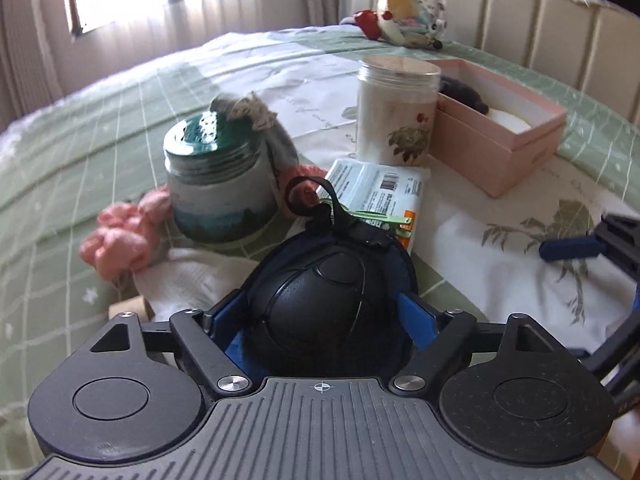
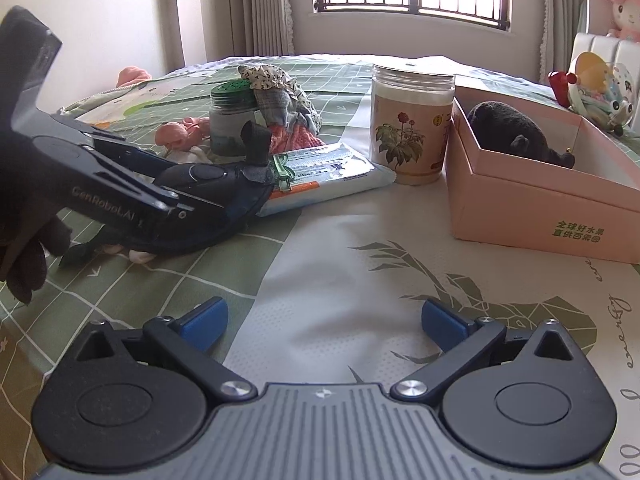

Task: Organize soft objects
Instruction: 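Grasp the blue-black cap with the left tool, then grasp the green hair clip with the right tool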

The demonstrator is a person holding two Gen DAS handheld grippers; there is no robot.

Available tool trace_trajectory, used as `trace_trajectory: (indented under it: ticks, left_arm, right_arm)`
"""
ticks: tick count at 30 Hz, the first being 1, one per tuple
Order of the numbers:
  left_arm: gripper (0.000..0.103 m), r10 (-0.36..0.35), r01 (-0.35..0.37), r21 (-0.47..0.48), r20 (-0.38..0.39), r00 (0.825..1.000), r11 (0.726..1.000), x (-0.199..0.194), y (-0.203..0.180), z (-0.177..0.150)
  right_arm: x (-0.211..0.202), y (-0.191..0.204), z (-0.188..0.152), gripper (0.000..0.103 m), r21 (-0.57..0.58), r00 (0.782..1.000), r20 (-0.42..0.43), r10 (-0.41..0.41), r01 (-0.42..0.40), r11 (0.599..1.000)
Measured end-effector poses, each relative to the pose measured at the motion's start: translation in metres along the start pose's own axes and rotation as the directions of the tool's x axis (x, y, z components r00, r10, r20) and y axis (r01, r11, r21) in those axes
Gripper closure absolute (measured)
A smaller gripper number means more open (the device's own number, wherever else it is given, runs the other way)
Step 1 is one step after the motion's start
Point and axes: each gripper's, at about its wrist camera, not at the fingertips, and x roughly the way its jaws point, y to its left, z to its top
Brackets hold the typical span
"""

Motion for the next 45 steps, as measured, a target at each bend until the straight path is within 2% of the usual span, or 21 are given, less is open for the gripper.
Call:
trace_trajectory:
  ticks: [2, 5, 9, 11, 14, 17, 20, 22, 25, 26, 27, 28, 30, 35, 41, 45]
  left_arm:
    - [0.023, 0.0, 0.0, -0.03, 0.017, 1.0, 1.0, -0.006, 0.004, 0.0]
    - [0.023, -0.011, 0.015, -0.089, 0.054, 0.998, 0.996, -0.026, 0.006, -0.002]
    - [0.023, -0.023, 0.05, -0.17, 0.159, 0.987, 0.984, -0.068, 0.008, -0.008]
    - [0.023, 0.003, 0.042, -0.241, 0.184, 0.983, 0.97, -0.087, 0.014, -0.012]
    - [0.023, 0.064, -0.012, -0.35, 0.139, 0.988, 0.937, -0.103, 0.024, -0.02]
    - [0.023, 0.038, 0.014, -0.397, 0.123, 0.992, 0.918, -0.11, 0.025, -0.034]
    - [0.023, 0.029, 0.027, -0.405, 0.131, 0.991, 0.914, -0.115, 0.02, -0.047]
    - [0.023, 0.027, 0.032, -0.413, 0.137, 0.99, 0.91, -0.117, 0.017, -0.053]
    - [0.023, 0.056, 0.0, -0.406, 0.125, 0.991, 0.914, -0.118, 0.013, -0.058]
    - [0.023, 0.061, -0.006, -0.403, 0.124, 0.99, 0.915, -0.118, 0.012, -0.059]
    - [0.023, 0.056, 0.001, -0.407, 0.127, 0.99, 0.913, -0.119, 0.012, -0.061]
    - [0.023, 0.046, 0.012, -0.415, 0.131, 0.99, 0.91, -0.119, 0.013, -0.063]
    - [0.023, 0.037, 0.024, -0.422, 0.136, 0.99, 0.907, -0.119, 0.013, -0.065]
    - [0.023, 0.019, 0.04, -0.404, 0.14, 0.99, 0.914, -0.118, 0.009, -0.065]
    - [0.023, -0.041, 0.092, -0.356, 0.147, 0.988, 0.93, -0.118, -0.019, -0.059]
    - [0.023, -0.106, 0.143, -0.291, 0.14, 0.984, 0.946, -0.113, -0.051, -0.048]
  right_arm:
    - [0.0, -0.001, 0.0, 0.0, 0.004, 1.0, -0.008, 0.01, -0.01, 1.0]
    - [0.003, -0.006, 0.004, 0.0, 0.022, 0.999, -0.044, 0.031, -0.03, 0.999]
    - [0.006, -0.003, 0.008, 0.0, 0.007, 0.997, -0.079, 0.025, -0.025, 1.0]
    - [0.004, 0.001, 0.007, 0.0, -0.019, 0.997, -0.07, 0.014, -0.015, 1.0]
    - [-0.004, 0.006, 0.012, 0.002, -0.052, 0.999, -0.03, 0.023, -0.025, 0.998]
    - [-0.011, 0.011, 0.03, 0.008, -0.079, 0.997, 0.071, 0.016, -0.01, 0.997]
    - [0.0, 0.015, 0.061, 0.024, -0.083, 0.995, 0.078, 0.062, -0.055, 0.995]
    - [0.016, 0.017, 0.081, 0.044, -0.079, 0.996, 0.06, 0.067, -0.062, 0.995]
    - [0.047, 0.018, 0.104, 0.056, -0.049, 0.997, 0.012, 0.077, -0.077, 0.996]
    - [0.056, 0.018, 0.108, 0.058, -0.043, 0.997, -0.008, 0.08, -0.081, 0.996]
    - [0.065, 0.019, 0.11, 0.065, -0.049, 0.997, -0.03, 0.078, -0.079, 0.996]
    - [0.072, 0.022, 0.111, 0.076, -0.065, 0.996, -0.054, 0.067, -0.07, 0.995]
    - [0.072, 0.028, 0.105, 0.082, -0.107, 0.997, -0.066, 0.041, -0.047, 0.993]
    - [0.039, 0.035, 0.093, 0.084, -0.17, 0.995, -0.08, 0.054, -0.067, 0.983]
    - [-0.019, 0.008, 0.074, 0.084, -0.114, 0.997, -0.054, 0.048, -0.054, 0.992]
    - [-0.061, -0.017, 0.053, 0.084, -0.093, 1.0, -0.023, -0.008, 0.006, 0.996]
